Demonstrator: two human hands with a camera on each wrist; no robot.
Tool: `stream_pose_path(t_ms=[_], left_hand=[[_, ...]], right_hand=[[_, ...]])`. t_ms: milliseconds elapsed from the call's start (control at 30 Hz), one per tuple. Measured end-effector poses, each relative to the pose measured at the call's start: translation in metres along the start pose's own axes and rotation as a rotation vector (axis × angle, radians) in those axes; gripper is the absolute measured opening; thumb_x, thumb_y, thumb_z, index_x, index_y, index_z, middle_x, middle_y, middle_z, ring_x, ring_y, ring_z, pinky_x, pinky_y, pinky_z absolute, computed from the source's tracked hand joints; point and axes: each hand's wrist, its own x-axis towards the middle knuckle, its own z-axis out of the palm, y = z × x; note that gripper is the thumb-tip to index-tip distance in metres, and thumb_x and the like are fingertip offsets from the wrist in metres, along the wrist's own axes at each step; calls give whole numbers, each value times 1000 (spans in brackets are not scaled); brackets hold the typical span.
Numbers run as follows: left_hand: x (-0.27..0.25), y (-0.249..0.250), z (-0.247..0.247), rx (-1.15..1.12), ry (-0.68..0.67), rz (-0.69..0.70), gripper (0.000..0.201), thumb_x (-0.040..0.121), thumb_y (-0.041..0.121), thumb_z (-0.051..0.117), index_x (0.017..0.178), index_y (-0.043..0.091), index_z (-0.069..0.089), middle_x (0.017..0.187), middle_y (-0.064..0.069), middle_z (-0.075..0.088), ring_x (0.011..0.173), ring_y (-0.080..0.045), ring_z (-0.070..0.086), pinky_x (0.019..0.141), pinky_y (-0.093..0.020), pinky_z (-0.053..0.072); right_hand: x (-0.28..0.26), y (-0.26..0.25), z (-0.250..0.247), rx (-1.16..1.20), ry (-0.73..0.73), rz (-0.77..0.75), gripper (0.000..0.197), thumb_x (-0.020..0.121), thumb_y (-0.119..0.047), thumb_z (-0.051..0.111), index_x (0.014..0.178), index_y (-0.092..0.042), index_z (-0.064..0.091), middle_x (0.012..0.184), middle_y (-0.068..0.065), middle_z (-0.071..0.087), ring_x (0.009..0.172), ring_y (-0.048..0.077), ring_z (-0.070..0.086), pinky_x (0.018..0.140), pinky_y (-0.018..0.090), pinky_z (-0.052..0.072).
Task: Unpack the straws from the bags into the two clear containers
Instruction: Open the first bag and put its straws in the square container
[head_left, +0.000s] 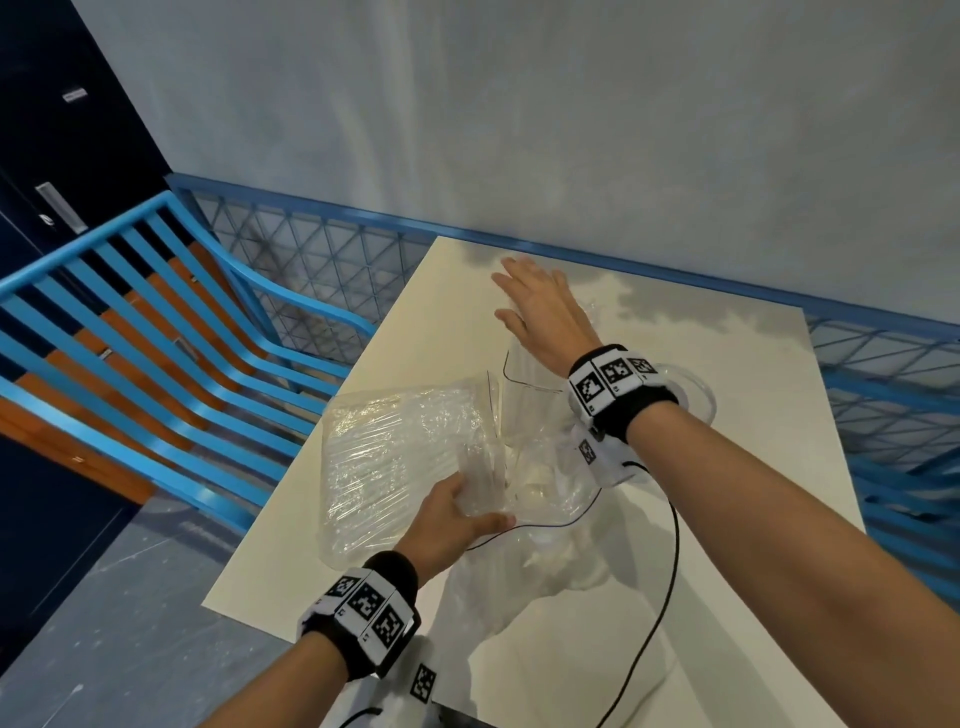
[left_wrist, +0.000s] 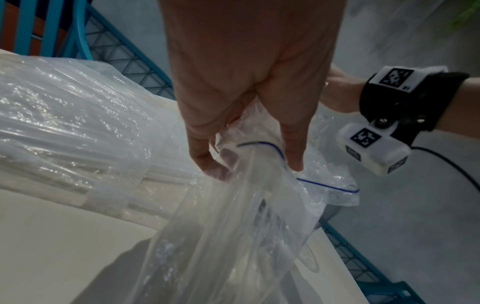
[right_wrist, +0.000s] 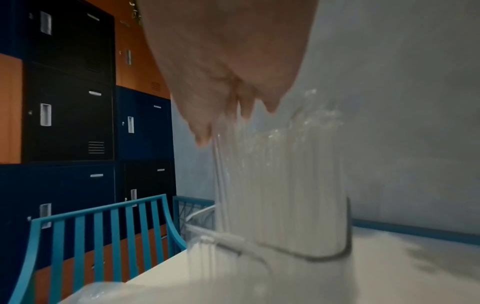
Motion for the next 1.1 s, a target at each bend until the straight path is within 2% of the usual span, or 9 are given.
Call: stream_pose_path(t_ms=[100,200,333,433,567,667,767,967,1100], left_hand=[[1,0,1,0,2,0,43,73,18,83,113,18,68,106,2,73,100,-13,69,86,-23,51],[1,2,4,3,-3,4,43,72,19,84,112,19,68,105,3,74,100,-13,69,84,-23,52],[0,6,9,18,-2,15,46,73,23,84,115,19,67,107,4,73,102,-12,68,84,-21,50],[-2,13,16,14,14,35,51,73,26,84,120,22,63,111,9,70,102,-6,66,83,-18,48],[-6,24,31,-12,5,72,62,67,19,86,122,19,59,111,1,71,99,-9,67,86,-26,54],[-13,30,50,-51,-86,104,58,70,-8,79,119,10,53,104,-2,68,83,5,66,70,-13,52],[-22,35,70,12,-118,147,62,70,-8,77,118,23,53,109,13,62,86,18,58,73,-4,45],[-31,40,73,57,-54,204,45,75,7,80,112,27,64,100,1,69,84,-12,67,79,-20,53],[-39,39,67,49,37,169,16,83,19,75,96,17,65,81,-2,60,70,-16,59,59,-25,51]], right_hand=[[-7,3,-10,-107,-265,46,57,102,-44,29,150,-16,22,161,4,15,150,24,5,113,63,-3],[-27,5,-40,236,-15,135,53,102,-43,28,151,-24,22,161,2,17,150,20,9,114,58,-8],[-77,10,-66,726,415,341,30,98,-22,49,125,-17,61,124,0,65,117,14,58,107,34,41],[-119,10,-41,867,133,388,27,92,-24,59,119,-20,63,109,2,71,104,19,66,97,39,51],[-164,-13,13,927,-259,467,69,78,-43,74,137,-22,45,127,-1,58,113,14,58,99,31,48],[-179,-32,37,988,-133,511,68,75,-43,76,133,-27,44,119,-10,59,108,8,58,95,28,47],[-182,-31,44,1057,155,646,39,83,-34,68,116,-19,54,103,-2,68,97,16,66,83,27,51],[-184,14,31,1182,382,678,18,91,-22,57,97,-5,57,81,10,69,76,19,64,77,33,50],[-165,39,-8,1202,436,580,31,92,-22,56,97,9,53,64,8,62,58,20,61,65,33,53]])
